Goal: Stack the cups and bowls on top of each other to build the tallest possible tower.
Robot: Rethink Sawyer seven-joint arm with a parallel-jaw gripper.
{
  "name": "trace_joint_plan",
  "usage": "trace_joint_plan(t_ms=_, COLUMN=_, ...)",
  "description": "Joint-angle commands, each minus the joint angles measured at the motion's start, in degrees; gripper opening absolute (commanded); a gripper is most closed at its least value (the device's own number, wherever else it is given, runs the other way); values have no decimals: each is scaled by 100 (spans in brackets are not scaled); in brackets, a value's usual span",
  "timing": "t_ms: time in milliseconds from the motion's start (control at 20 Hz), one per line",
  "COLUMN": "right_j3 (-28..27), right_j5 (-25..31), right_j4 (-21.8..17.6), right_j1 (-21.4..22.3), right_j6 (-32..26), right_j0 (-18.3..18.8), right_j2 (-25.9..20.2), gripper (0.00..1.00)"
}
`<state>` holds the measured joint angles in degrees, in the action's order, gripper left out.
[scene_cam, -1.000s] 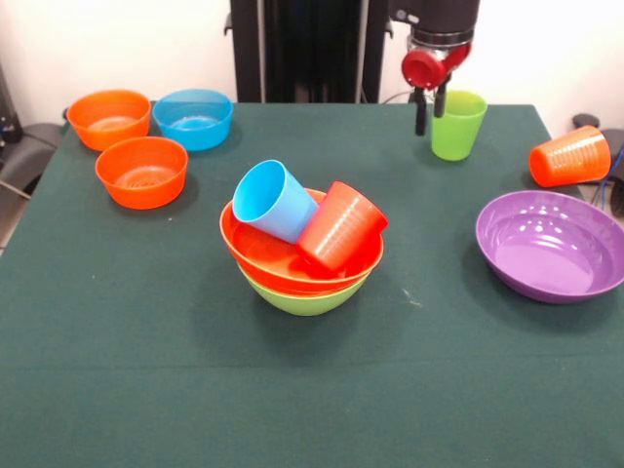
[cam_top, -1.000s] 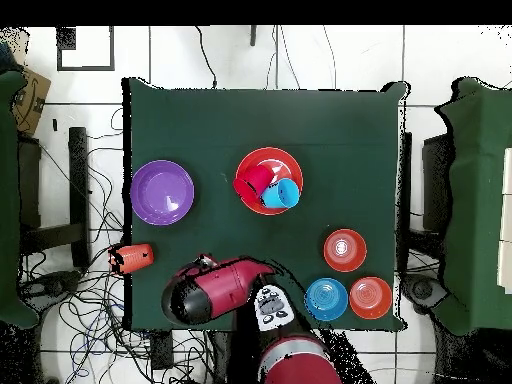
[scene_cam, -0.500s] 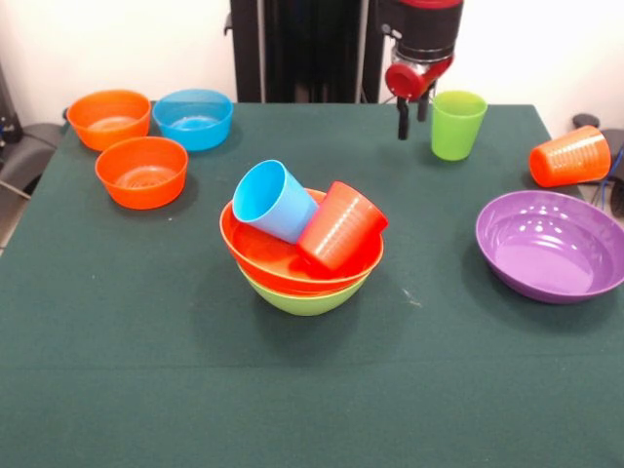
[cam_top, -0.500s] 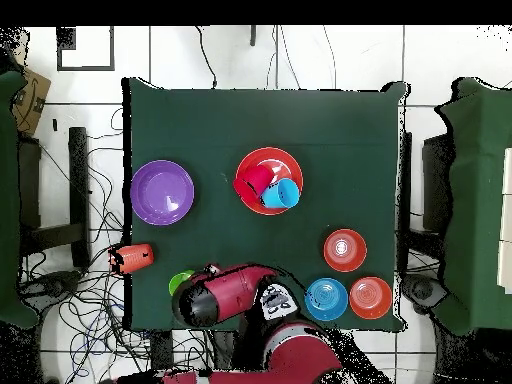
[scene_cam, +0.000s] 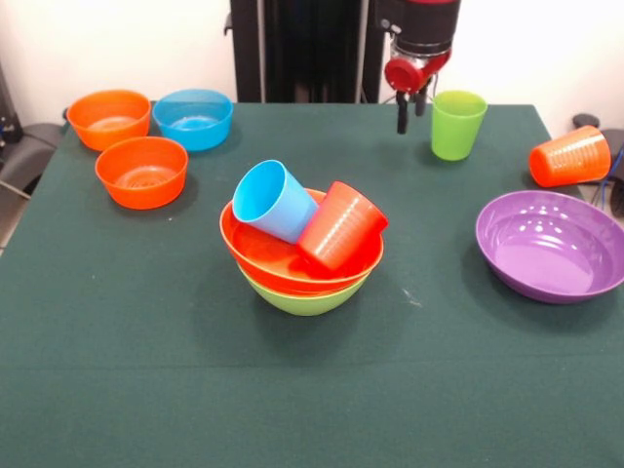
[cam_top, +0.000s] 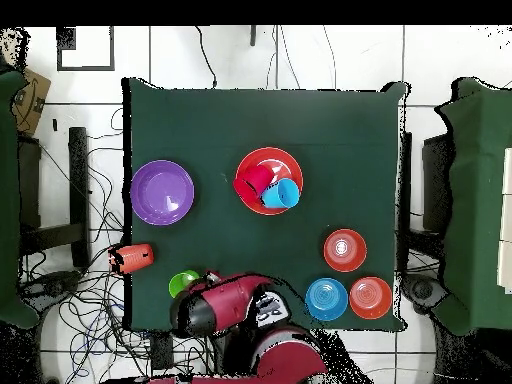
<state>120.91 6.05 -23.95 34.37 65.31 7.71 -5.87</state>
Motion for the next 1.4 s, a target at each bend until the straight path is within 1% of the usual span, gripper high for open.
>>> trace_joint_plan(t_ms=50, right_j3=36, right_j5=-99, right_j4=188, right_j1=437, right_j6=1248, right_j0=-390, right_j2=-63, gripper=100)
trace_joint_plan(t_ms=100, right_j3=63, right_j5=-84, right_j4=216, right_j1=460, right_j6=1254, right_j0=-380, right_j2=-95, gripper=100)
trace_joint_plan(t_ms=150, right_j3=94, right_j5=25, right_j4=248, right_j1=572, right_j6=1213, right_j0=-303, right_j2=-186, gripper=100)
trace_joint_plan(t_ms=250, right_j3=289, right_j5=335, right_j4=385, right_j1=943, right_j6=1125, right_j0=-58, right_j2=-504, gripper=100)
trace_joint_plan(t_ms=350, right_j3=421, right_j5=517, right_j4=465, right_j1=1179, right_j6=1057, right_j0=45, right_j2=-631, gripper=100)
trace_joint_plan(t_ms=400, right_j3=454, right_j5=546, right_j4=485, right_j1=1230, right_j6=1048, right_j0=48, right_j2=-648, gripper=100)
trace_joint_plan(t_ms=500, right_j3=466, right_j5=558, right_j4=496, right_j1=1267, right_j6=1017, right_j0=58, right_j2=-650, gripper=100)
trace_joint_plan(t_ms=800, right_j3=365, right_j5=561, right_j4=544, right_j1=1152, right_j6=993, right_j0=-32, right_j2=-573, gripper=100)
trace_joint_plan(t_ms=1050, right_j3=384, right_j5=544, right_j4=552, right_j1=1118, right_j6=955, right_j0=45, right_j2=-604, gripper=100)
trace_joint_plan(t_ms=1400, right_j3=341, right_j5=564, right_j4=601, right_j1=961, right_j6=956, right_j0=96, right_j2=-661, gripper=100)
